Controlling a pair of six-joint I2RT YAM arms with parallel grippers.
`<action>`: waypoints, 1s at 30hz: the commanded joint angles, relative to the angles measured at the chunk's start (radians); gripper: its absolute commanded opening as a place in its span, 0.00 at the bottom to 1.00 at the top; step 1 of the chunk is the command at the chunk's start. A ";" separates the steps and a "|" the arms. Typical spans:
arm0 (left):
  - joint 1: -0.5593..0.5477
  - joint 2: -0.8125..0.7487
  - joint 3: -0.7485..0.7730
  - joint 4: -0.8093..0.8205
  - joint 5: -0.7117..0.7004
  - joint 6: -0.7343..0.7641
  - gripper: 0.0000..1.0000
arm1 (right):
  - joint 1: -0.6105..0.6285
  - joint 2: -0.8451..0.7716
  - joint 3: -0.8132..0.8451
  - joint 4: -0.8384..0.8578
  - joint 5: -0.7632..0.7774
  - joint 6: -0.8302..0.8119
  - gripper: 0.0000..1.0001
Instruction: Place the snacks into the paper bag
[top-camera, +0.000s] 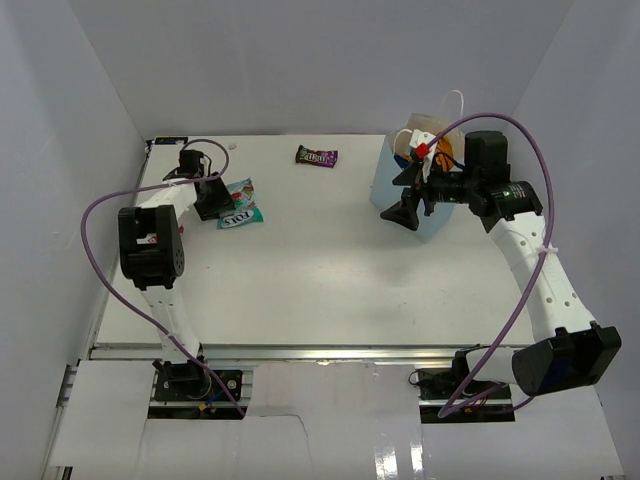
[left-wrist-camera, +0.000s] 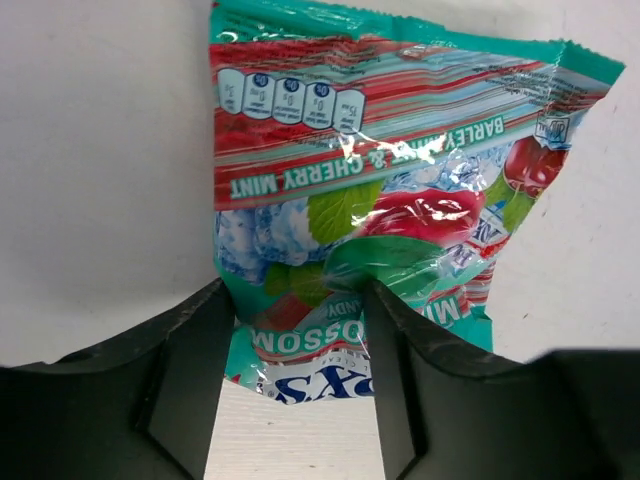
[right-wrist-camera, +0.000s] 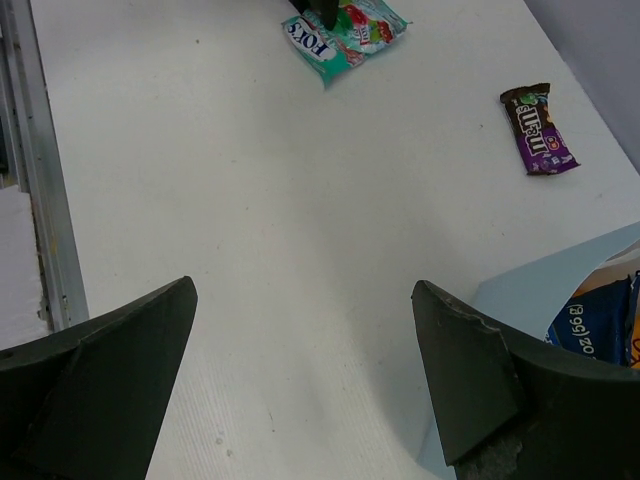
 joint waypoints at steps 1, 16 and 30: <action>-0.004 0.023 0.011 -0.025 0.074 0.048 0.61 | 0.015 -0.018 -0.001 0.043 -0.027 0.018 0.94; -0.010 -0.386 -0.444 0.363 0.457 0.023 0.00 | 0.218 0.042 -0.065 0.084 -0.053 0.202 0.91; -0.280 -0.990 -0.948 0.633 0.601 -0.268 0.00 | 0.411 0.252 -0.251 0.533 0.214 0.848 0.94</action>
